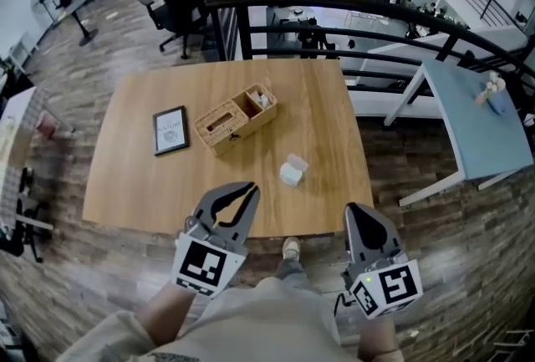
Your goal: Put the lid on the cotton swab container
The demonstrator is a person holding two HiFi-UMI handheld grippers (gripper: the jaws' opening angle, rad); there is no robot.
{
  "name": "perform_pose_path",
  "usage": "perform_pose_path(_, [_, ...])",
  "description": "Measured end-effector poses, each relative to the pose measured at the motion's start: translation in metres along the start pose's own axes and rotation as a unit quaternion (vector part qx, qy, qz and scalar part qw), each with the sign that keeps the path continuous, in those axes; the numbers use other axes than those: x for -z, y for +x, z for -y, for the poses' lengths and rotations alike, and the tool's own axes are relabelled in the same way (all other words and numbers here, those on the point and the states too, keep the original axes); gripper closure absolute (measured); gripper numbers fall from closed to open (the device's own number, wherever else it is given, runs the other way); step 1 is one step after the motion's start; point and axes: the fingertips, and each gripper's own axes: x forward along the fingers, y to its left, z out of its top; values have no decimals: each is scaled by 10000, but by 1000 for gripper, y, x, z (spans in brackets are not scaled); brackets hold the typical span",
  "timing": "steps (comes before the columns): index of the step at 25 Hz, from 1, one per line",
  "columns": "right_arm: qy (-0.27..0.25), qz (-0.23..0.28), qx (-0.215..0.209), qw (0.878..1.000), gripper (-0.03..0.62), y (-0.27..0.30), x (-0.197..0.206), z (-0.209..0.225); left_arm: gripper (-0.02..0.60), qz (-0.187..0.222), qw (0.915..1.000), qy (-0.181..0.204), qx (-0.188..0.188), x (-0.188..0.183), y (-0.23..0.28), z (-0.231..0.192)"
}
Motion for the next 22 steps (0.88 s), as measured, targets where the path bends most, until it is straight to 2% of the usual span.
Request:
perform_pose_path(5, [-86,46,-365,9993,568,42,-21,56,546,-69,9993,-35,-353,-20,56,-17])
perform_pose_path(11, [-208,44,-754,9969,568,86,-28,105,549,-66,9967,-129,-801,-30,103,-35])
perform_pose_path(16, [-245,27,-969,9950,568,112,-32,131,551,-128,9941,-190,-1064,-36,124,-50])
perform_pose_path(22, [-162,-12,-1053,9943,568,132,-31,139,558,-186,9927,-282,-1159,-40,126,-61])
